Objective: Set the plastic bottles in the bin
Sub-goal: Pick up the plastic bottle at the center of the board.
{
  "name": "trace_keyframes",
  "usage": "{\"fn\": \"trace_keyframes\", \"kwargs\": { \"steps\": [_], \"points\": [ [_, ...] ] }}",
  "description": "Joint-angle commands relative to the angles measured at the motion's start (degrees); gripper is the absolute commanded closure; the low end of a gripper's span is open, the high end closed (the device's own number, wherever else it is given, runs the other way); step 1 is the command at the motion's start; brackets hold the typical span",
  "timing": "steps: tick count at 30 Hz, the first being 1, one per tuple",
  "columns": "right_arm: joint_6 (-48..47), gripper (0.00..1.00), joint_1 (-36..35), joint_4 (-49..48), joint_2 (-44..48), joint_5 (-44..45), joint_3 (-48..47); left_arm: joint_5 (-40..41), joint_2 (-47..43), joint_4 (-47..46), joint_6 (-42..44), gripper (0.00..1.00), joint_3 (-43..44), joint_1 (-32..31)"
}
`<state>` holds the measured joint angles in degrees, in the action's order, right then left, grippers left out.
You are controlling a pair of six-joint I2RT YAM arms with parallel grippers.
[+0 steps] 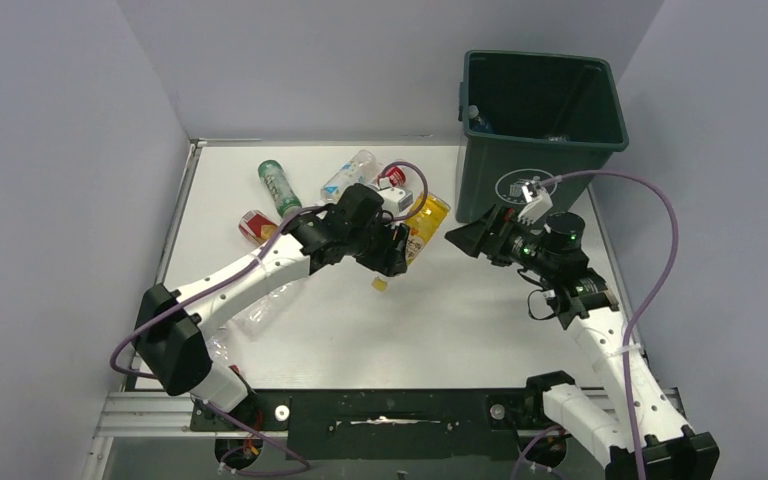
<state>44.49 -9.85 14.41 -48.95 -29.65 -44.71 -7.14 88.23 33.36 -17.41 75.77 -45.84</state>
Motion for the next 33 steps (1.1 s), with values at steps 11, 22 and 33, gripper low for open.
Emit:
{"fn": "trace_keyframes", "kwargs": {
  "steps": [11,22,33],
  "points": [
    [-0.34,0.02,-9.13,-8.95,-8.79,10.13,-7.28,-9.28,-5.36,-6.63,-4.51,0.68,-1.0,-2.43],
    [-1.16,0.1,-9.13,-10.74,-14.01,10.67,-10.48,-11.66,-6.57,-8.86,-5.88,0.68,-2.37,-3.3],
    [-1.28,0.51,-9.09,-10.55,-14.0,9.81,-12.29,-5.71,-6.82,-6.95,-5.27,0.46,-1.55,-3.29]
  ]
}}
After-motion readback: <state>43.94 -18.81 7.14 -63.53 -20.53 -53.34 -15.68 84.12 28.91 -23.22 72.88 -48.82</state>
